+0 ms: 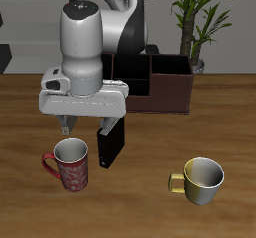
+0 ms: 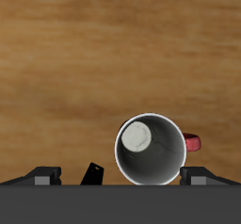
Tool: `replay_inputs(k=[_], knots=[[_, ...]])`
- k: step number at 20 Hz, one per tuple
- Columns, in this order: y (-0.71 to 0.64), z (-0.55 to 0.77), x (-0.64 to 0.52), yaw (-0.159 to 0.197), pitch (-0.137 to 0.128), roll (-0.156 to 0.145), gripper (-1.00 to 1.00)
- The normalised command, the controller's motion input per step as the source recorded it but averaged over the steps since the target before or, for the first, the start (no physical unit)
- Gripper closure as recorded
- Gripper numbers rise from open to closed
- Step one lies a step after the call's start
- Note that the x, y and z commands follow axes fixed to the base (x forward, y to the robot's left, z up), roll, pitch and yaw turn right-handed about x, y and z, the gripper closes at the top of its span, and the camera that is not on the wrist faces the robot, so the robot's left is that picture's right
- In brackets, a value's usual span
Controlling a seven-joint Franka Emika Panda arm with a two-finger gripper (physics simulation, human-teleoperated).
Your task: Place the red mug into the back desk caddy's right compartment
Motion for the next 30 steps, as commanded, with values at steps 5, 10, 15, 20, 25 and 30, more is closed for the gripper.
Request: replay_inputs(k=[5, 10, 15, 20, 25, 30], knots=[[0.05, -0.18, 0.08, -0.001, 0.018, 0.003, -1.00], [0.03, -0.15, 0.07, -0.004, 0.007, 0.009, -1.00], [0.02, -0.19, 0.03, 0.002, -0.012, 0.005, -1.00], [0.03, -0.29, 0.08, -0.035, 0.014, -0.005, -1.00], [-0.05, -0.26, 0.03, -0.029, 0.018, -0.007, -1.00], [-0.10, -0.23, 0.00, -0.006, 0.026, -0.011, -1.00]])
